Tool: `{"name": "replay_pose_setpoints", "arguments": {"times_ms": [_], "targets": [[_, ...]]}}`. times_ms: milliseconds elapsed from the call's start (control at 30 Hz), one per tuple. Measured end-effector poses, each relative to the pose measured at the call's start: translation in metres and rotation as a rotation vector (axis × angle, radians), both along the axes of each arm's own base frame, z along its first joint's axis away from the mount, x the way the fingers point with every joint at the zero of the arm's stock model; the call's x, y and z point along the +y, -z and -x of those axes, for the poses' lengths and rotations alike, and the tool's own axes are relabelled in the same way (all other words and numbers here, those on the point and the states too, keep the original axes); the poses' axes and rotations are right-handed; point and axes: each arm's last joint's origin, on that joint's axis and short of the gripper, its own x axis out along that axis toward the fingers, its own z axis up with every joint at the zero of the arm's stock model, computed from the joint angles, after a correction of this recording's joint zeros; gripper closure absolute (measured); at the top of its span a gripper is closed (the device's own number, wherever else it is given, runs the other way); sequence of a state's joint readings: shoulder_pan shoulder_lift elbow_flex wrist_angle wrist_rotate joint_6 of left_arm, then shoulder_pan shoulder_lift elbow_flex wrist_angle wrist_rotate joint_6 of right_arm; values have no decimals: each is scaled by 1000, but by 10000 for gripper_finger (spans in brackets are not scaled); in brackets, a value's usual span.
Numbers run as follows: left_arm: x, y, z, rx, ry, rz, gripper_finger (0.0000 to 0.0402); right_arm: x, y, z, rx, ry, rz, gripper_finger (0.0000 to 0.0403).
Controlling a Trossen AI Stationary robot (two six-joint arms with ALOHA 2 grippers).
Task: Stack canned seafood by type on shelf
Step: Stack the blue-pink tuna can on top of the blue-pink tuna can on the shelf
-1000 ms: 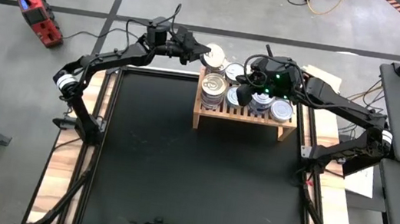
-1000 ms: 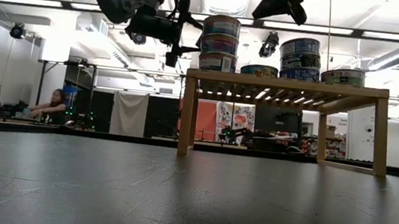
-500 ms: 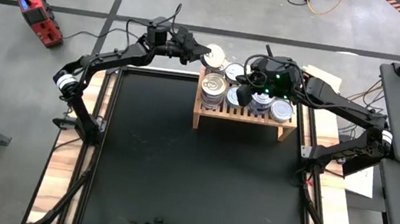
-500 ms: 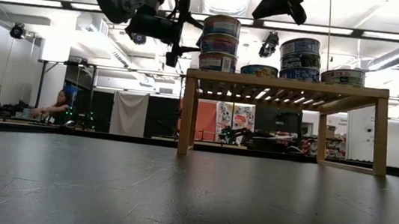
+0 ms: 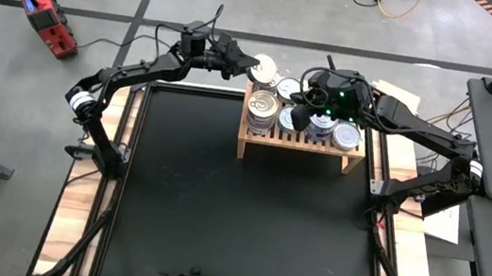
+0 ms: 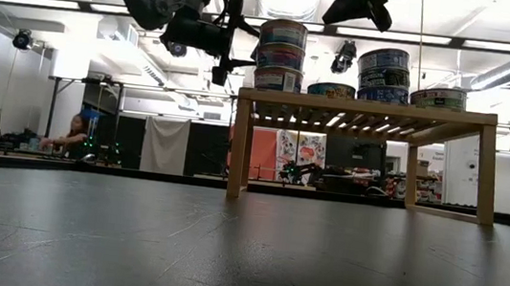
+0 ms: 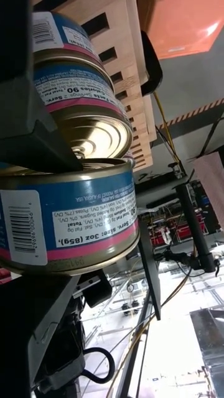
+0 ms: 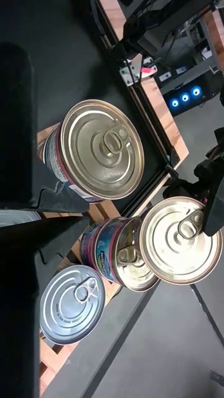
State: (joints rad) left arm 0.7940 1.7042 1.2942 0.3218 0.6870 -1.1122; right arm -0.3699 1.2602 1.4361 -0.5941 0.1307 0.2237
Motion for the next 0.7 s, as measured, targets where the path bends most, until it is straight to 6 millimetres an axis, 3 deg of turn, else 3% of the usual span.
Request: {"name": "replay_pose_setpoints", "arguments": {"times_ms": [700], "targets": [[0, 0, 0, -3, -9, 30, 175, 0, 0, 0, 3, -3, 6, 390]]}}
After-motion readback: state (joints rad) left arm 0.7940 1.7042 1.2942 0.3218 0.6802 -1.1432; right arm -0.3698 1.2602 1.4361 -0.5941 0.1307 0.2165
